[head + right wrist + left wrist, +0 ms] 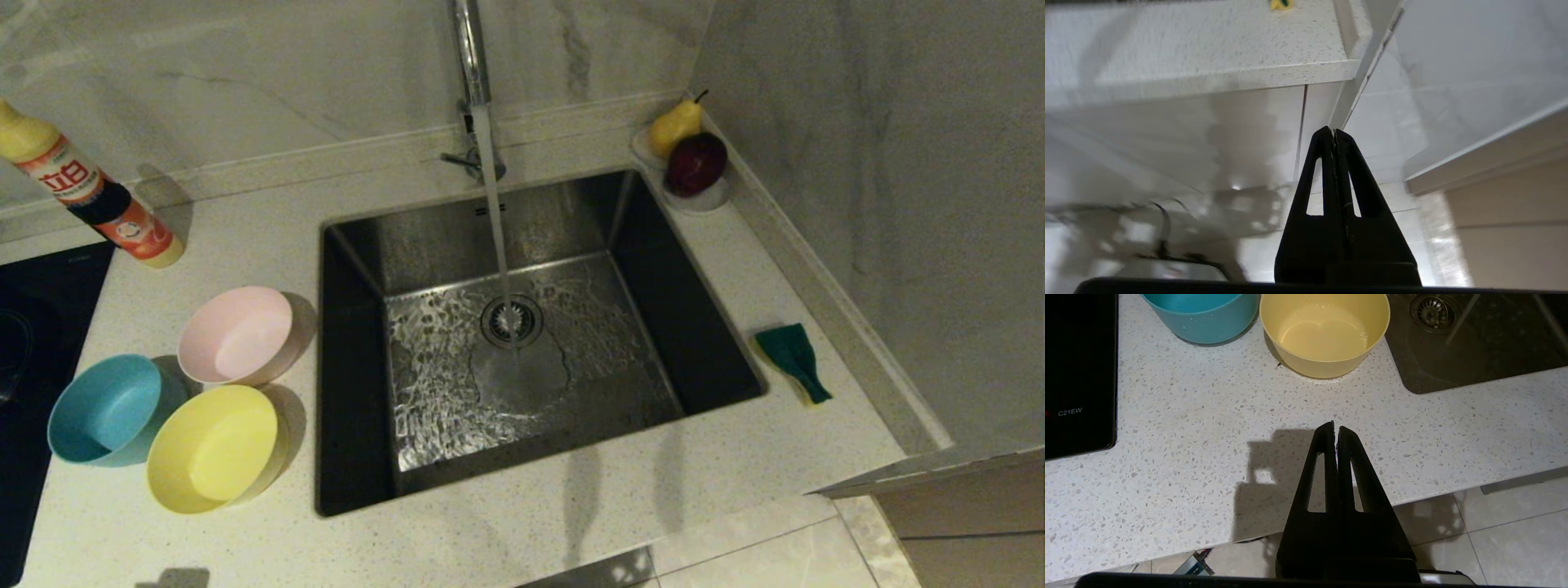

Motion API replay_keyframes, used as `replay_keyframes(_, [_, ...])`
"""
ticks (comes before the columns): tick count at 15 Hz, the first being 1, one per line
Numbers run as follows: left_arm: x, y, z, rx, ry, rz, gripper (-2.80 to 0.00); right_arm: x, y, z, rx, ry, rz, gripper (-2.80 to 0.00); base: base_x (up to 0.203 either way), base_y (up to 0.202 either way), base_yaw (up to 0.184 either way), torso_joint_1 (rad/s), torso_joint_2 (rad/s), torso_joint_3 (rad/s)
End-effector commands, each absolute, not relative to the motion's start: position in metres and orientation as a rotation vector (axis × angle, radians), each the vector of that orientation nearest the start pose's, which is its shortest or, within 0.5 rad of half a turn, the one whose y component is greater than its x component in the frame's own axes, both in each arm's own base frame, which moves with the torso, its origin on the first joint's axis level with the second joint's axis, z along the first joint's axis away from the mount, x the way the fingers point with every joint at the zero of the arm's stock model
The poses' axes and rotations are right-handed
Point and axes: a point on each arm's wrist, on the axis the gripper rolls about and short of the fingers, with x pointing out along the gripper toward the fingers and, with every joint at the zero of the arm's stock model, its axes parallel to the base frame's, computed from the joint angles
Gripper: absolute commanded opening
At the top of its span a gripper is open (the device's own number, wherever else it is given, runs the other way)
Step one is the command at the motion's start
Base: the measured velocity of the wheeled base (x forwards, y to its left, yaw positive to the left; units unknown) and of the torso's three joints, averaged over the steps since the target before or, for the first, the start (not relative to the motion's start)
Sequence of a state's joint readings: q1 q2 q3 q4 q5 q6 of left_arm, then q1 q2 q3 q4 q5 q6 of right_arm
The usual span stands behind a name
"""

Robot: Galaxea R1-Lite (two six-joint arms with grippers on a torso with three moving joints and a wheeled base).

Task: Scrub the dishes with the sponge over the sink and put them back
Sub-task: Pick up a bowl and the sponge

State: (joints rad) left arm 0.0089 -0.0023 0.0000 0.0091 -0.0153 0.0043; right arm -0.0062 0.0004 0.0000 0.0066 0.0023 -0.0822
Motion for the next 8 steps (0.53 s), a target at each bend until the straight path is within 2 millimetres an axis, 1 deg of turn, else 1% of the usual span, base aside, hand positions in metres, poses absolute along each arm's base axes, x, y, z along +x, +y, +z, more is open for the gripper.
replay_keyframes(1, [-0.023, -0.001, 0.074, 0.004, 0.012, -0.006, -2.8, -0.023, 0.0, 0.075, -0.144, 0.0, 0.004, -2.8, 0.0, 0.0, 0.0, 0.0, 0.0, 0.0])
replay_keyframes(4, [-0.023, -0.001, 0.074, 0.004, 0.012, -0.006, -2.8, -0.023, 0.001, 0.077, -0.152, -0.007, 0.013, -2.8, 0.0, 0.0, 0.0, 0.0, 0.0, 0.0])
replay_keyframes(5, [-0.023, -0.001, 0.074, 0.004, 0.012, -0.006, -2.8, -0.024, 0.001, 0.082, -0.151, -0.02, 0.017, -2.8, 0.0, 0.0, 0.0, 0.0, 0.0, 0.0])
replay_keyframes(6, [-0.023, -0.001, 0.074, 0.004, 0.012, -0.006, -2.8, -0.028, 0.001, 0.098, -0.142, -0.054, 0.022, -2.8, 0.0, 0.0, 0.0, 0.0, 0.0, 0.0])
replay_keyframes(8, [-0.023, -0.001, 0.074, 0.004, 0.012, -0.006, -2.8, -0.045, 0.002, 0.144, -0.116, -0.142, 0.061, -2.8, 0.0, 0.0, 0.0, 0.0, 0.0, 0.0])
